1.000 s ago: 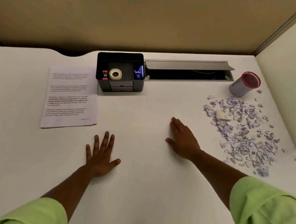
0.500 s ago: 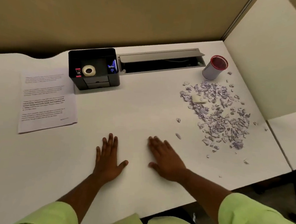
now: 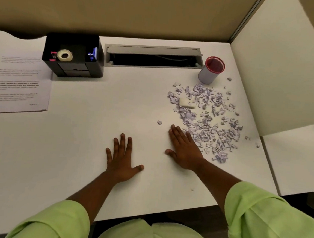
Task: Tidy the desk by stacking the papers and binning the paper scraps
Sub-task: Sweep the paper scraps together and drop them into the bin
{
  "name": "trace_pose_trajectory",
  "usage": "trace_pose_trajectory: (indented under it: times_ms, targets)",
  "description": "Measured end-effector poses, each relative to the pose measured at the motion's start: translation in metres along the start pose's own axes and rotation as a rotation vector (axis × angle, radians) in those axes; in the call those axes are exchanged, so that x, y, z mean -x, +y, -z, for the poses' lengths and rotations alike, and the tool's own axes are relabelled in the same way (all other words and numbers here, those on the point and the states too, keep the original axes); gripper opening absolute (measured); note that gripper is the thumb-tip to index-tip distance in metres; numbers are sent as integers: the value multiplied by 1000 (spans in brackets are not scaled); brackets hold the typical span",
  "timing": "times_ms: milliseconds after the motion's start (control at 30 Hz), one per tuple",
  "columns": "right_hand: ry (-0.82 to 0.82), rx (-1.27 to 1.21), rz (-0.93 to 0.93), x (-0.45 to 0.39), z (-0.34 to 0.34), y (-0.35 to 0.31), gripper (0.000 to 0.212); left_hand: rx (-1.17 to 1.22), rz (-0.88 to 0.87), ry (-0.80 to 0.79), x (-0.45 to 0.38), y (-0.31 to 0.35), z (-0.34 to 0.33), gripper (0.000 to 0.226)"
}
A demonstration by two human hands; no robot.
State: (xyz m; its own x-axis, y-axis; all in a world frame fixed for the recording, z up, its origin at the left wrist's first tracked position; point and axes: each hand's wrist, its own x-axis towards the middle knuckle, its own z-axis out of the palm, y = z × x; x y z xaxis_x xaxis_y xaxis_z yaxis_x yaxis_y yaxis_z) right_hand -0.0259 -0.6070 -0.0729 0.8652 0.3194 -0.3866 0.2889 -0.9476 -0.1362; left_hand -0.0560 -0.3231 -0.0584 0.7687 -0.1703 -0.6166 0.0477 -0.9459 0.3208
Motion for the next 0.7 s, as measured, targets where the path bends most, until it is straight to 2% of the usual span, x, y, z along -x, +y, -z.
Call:
trace_pose_trajectory:
  times_ms: [133, 300, 433, 633, 700]
  targets:
    - [49, 25, 165, 32, 3, 9, 78, -24, 15, -19, 3, 20, -10, 126]
    - [-17, 77, 435, 94, -38, 6, 77, -61, -1, -21, 6, 16, -12, 124]
    - [4, 79, 390, 92, -38, 31, 78, -91, -11, -41, 6, 14, -11, 122]
    - [131, 83, 196, 31, -12, 67, 74, -92, 7, -18, 5, 16, -13, 122]
    - [156, 112, 187, 17, -4, 71, 73, -87, 8, -13, 4, 17, -14, 121]
